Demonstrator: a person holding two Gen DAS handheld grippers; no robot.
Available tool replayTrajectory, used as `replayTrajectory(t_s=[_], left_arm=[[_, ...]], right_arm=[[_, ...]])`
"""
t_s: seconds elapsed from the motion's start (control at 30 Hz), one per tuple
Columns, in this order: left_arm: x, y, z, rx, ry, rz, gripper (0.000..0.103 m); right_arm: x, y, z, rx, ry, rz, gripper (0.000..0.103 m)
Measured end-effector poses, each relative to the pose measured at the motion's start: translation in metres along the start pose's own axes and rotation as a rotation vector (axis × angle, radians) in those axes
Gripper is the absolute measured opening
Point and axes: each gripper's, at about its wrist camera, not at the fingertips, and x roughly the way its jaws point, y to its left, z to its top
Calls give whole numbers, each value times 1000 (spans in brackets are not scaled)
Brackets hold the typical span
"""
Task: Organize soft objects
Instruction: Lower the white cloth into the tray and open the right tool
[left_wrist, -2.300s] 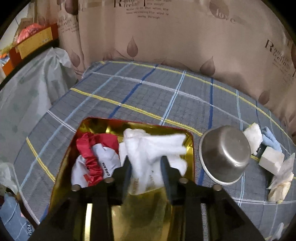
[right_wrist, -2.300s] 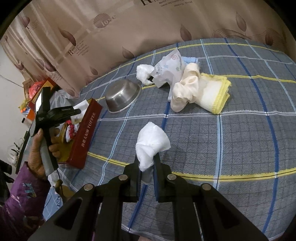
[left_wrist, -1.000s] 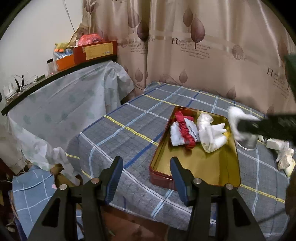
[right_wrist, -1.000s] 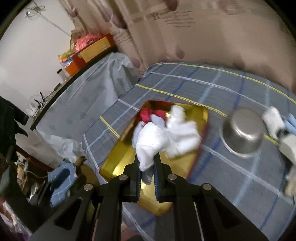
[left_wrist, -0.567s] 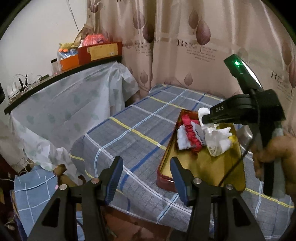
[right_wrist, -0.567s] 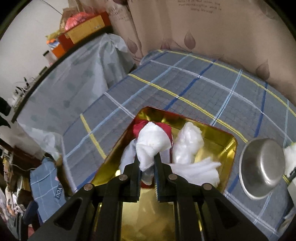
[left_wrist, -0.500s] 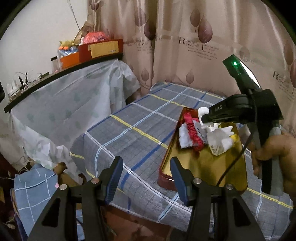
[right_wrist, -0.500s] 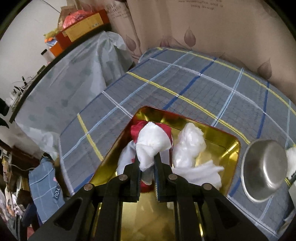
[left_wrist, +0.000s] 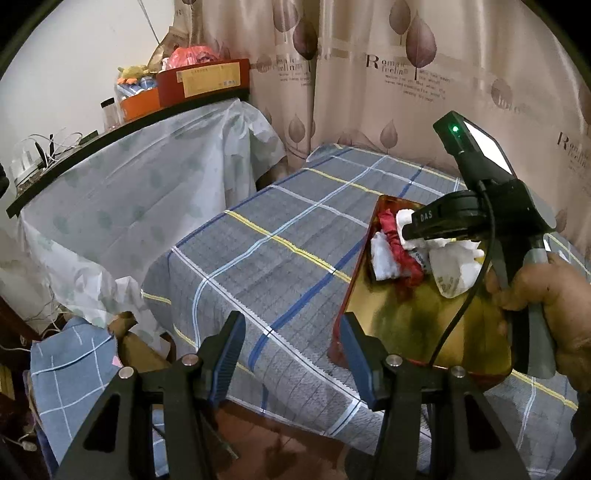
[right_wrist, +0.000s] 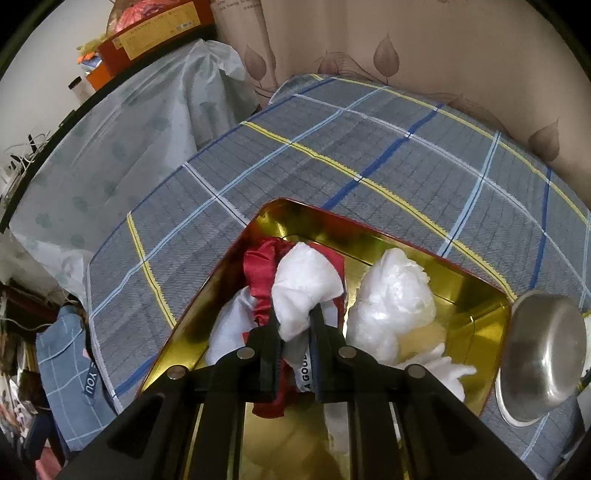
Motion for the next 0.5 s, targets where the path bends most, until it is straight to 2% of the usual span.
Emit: replayTrajectory(t_s=[0.17,0.2,0.3,0.4,0.43,0.5], left_arm=[[5,0,-1,7,21,4,54],[6,0,-1,6,25,5,54],[6,1,-1,0,27,6,54],[7,1,-1,-2,32,8,54],[8,1,-1,-1,36,8,54],[10,1,-1,2,43,11,54]], right_arm=[[1,3,0,-12,0,-2,15],[2,3,1,-14,0,-5,18],[-1,3,0,-4,-6,6,37],[-4,3,0,4,-23,-3,42],[-5,3,-1,5,-26,1,49],[-9,3,-1,6,-37,5,57]])
